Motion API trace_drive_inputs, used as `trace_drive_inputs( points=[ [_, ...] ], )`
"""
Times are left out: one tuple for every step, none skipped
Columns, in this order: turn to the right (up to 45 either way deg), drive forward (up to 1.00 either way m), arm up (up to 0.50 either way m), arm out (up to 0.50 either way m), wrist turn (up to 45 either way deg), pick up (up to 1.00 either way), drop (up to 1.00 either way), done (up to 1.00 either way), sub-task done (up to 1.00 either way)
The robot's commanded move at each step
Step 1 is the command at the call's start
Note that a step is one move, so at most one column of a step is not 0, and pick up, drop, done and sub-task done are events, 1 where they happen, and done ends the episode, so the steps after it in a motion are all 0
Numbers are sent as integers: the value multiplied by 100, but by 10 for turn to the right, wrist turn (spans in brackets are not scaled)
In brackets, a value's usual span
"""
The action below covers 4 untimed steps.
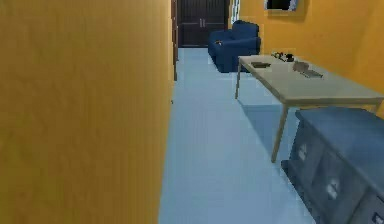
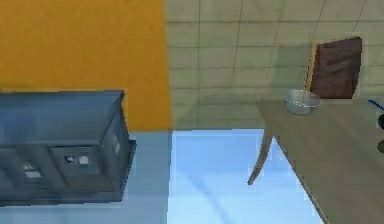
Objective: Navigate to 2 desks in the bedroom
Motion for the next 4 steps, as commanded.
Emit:
trace_drive_inputs(
  points=[
    [0,100,0,0,0,0,0,0,0],
    [0,100,0,0,0,0,0,0,0],
    [-30,0,0,0,0,0,0,0,0],
    [0,100,0,0,0,0,0,0,0]
  ],
)
